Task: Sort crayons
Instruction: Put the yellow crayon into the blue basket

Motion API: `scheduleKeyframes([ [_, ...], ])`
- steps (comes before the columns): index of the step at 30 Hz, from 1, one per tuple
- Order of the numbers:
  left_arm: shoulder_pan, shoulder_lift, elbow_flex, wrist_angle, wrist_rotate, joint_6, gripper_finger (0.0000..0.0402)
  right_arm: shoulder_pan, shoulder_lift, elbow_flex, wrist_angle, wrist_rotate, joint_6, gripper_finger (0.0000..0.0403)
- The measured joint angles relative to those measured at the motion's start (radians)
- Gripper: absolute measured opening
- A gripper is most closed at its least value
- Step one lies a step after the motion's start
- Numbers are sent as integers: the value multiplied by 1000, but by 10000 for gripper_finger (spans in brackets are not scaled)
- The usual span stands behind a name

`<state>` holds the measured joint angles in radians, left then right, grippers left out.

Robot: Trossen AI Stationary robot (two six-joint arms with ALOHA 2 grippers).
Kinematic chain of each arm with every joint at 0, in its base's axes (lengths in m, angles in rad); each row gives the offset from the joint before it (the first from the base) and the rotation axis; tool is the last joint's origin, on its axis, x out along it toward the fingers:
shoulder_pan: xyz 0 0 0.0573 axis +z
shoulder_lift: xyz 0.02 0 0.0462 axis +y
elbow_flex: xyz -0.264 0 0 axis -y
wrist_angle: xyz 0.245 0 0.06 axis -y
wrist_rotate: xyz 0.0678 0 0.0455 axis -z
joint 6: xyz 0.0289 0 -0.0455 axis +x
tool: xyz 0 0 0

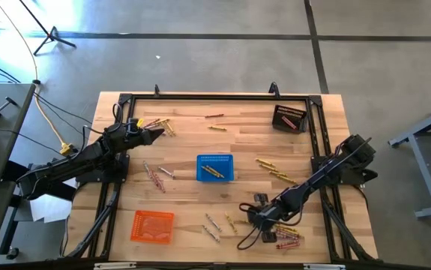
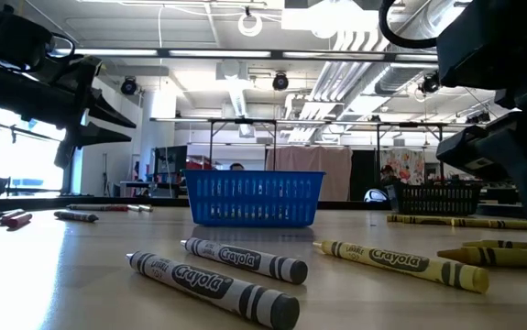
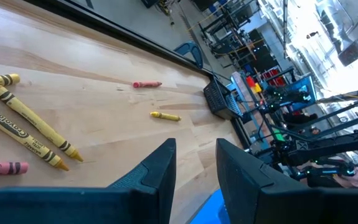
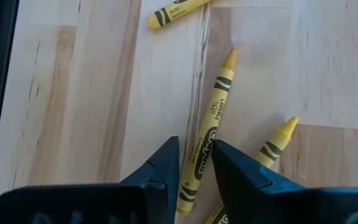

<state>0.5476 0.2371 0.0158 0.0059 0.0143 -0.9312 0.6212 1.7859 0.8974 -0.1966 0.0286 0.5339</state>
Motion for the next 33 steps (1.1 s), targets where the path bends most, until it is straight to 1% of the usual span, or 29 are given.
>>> scheduleKeyframes([
  [5, 0, 0, 0, 0, 0, 0, 101, 0, 0, -1, -4, -4, 0, 18],
  [7, 0, 0, 0, 0, 0, 0, 101, 0, 0, -1, -4, -7, 0, 9],
  [11, 0, 0, 0, 0, 0, 0, 101, 0, -3, -1, -3, -15, 7, 17],
  [15, 0, 0, 0, 0, 0, 0, 101, -1, -27, -5, -14, -41, 3, 8],
  [18, 0, 0, 0, 0, 0, 0, 101, -2, -69, -7, -26, -60, -13, 6],
  [21, 0, 0, 0, 0, 0, 0, 101, -19, -125, -5, -65, -55, -38, 8],
  [24, 0, 0, 0, 0, 0, 0, 101, -45, -196, -5, -116, -41, -72, 8],
  [27, 0, 0, 0, 0, 0, 0, 101, -84, -268, -5, -135, -4, -120, 7],
  [31, 0, 0, 0, 0, 0, 0, 101, -158, -345, -4, -84, 73, -198, 7],
  [33, 0, 0, 0, 0, 0, 0, 101, -207, -362, -4, -35, 86, -226, 6],
])
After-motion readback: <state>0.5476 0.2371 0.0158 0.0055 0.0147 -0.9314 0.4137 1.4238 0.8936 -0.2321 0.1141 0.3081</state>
